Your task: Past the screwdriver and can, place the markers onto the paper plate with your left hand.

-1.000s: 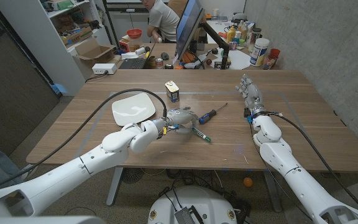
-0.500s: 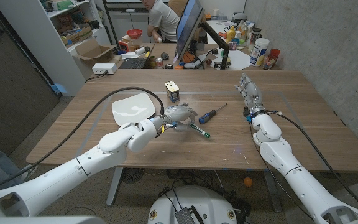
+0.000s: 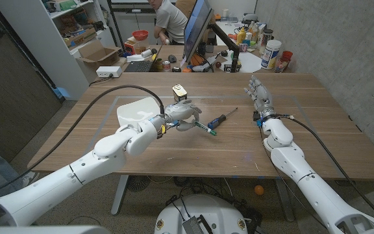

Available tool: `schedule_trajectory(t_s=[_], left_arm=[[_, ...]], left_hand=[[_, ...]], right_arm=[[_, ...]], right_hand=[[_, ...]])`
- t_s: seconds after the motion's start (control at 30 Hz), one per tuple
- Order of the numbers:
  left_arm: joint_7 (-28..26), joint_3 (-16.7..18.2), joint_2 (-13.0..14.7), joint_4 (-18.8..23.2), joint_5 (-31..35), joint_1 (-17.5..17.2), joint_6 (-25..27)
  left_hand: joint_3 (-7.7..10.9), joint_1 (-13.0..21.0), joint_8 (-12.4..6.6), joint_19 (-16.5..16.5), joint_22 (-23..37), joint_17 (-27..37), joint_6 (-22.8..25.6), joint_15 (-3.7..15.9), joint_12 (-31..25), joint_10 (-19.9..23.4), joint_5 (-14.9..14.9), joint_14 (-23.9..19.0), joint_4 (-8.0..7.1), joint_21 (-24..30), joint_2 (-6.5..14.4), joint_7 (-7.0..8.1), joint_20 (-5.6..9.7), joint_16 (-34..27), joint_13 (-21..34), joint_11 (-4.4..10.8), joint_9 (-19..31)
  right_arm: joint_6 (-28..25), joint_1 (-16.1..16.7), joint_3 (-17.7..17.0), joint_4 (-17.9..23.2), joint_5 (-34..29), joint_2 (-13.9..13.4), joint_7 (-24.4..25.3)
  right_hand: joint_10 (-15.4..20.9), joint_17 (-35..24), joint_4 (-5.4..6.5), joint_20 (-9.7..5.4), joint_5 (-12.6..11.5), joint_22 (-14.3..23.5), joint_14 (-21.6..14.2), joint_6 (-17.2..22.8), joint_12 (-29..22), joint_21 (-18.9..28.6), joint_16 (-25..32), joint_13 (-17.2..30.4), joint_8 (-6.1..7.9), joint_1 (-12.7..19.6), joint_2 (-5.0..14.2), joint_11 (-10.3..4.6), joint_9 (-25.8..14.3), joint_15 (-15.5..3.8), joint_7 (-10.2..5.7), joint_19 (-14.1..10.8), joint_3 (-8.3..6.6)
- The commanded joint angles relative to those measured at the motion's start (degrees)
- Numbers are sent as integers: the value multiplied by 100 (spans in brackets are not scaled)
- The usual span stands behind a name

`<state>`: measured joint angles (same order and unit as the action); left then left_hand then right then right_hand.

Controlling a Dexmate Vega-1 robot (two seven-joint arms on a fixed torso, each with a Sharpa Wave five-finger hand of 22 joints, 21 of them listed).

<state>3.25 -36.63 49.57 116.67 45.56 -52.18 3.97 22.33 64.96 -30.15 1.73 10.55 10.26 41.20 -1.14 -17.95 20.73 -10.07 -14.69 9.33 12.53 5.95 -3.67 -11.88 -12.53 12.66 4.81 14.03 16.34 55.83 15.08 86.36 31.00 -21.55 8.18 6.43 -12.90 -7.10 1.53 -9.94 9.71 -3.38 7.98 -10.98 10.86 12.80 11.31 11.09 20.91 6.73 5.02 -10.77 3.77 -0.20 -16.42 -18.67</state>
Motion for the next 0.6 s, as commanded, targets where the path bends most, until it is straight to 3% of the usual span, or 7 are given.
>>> schedule_trajectory(t_s=[0.03, 0.6], left_arm=[[-113, 655, 306, 558, -468, -469, 264], [-307, 1258, 643, 920, -1209, -1062, 683]], left_hand=[[-26, 32, -70, 26, 7, 17, 1607, -24, 43, 34, -54, -50, -15, -15, 50, 211, -16, -7, 12, -1, 193], [-42, 50, -88, 28, 9, 18, 1590, -68, 59, 74, -63, -76, -15, -22, 64, 205, -25, -1, 26, -27, 222]], right_arm=[[-47, -83, 69, -6, -77, 22, 22], [-104, -148, 148, -15, -139, 57, 56]], right_hand=[[-14, -27, -5, 15, -33, 13, -44, -3, -45, 33, 23, 24, 37, -4, -2, -21, -26, 4, 17, -25, 27], [-10, -27, -11, 19, -34, 13, -41, 0, -48, 32, 20, 24, 39, 1, 2, -1, -25, 4, 25, -26, 33]])
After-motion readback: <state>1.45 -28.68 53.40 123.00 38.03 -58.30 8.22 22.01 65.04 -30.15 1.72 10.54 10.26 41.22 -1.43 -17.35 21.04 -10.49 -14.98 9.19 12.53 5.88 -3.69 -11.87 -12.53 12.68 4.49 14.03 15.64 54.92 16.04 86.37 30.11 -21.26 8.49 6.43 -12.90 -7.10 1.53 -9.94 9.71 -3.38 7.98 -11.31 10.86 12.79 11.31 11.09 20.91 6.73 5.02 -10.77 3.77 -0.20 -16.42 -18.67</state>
